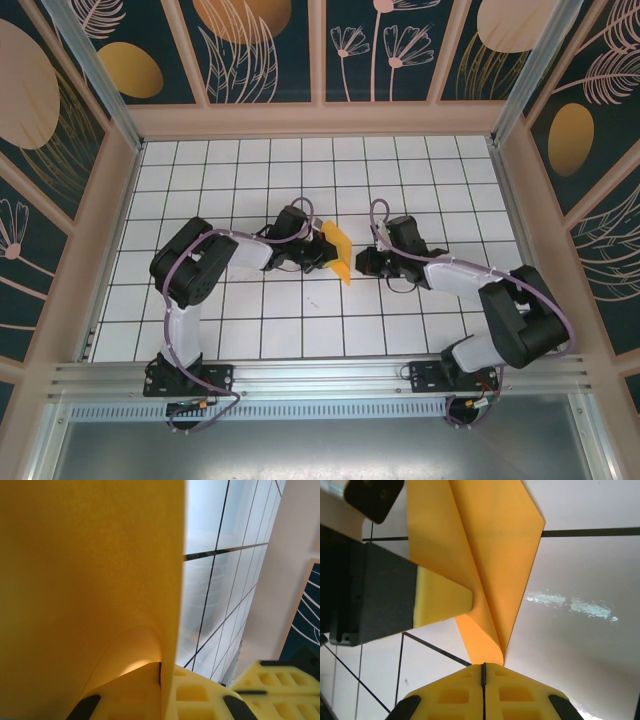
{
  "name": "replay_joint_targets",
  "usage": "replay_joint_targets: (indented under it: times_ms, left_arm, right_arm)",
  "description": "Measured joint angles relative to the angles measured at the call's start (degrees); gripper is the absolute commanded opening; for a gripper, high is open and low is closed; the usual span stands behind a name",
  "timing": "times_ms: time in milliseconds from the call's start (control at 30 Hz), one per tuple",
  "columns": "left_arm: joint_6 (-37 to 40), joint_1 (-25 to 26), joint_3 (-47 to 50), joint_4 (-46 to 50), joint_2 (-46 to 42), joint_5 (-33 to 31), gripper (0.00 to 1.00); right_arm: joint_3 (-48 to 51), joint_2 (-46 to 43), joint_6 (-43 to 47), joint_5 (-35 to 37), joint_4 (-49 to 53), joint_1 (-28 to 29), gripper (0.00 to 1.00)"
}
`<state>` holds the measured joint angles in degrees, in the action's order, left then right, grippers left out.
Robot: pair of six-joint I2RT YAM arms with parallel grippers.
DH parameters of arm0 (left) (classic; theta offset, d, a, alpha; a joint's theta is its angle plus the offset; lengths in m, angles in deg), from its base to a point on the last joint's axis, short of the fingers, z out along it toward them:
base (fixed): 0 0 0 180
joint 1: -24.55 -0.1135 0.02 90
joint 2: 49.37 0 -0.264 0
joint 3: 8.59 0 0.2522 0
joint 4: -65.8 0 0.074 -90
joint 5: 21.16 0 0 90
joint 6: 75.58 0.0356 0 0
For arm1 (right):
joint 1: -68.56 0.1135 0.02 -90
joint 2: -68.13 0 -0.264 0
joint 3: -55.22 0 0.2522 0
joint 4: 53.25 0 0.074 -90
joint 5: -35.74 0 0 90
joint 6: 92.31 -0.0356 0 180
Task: Fold a paper plane with a square sheet of paper (pick it up from the middle)
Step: Fourth fold the wing at the center of the table.
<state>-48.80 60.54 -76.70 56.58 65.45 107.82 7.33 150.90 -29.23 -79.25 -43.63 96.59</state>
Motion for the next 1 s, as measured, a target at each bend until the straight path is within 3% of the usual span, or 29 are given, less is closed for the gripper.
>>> replay_joint_targets:
  times_ms: [433, 733, 1000]
  left_arm:
    - [0.0, -0.3, 0.0, -0.4, 0.0, 1.6, 0.01]
    - [1.7, -0.7, 0.0, -0.1, 0.0, 2.4, 0.02]
    - [8.8, -1.8, -4.9, 7.8, 0.0, 2.1, 0.04]
  right_arm:
    - [-8.0, 13.2, -5.5, -2.0, -3.4, -0.9, 0.03]
    - [-11.6, 17.3, -1.3, 2.1, 1.0, -0.6, 0.02]
    - [-16.8, 20.1, 3.8, 5.7, 4.5, 1.1, 0.01]
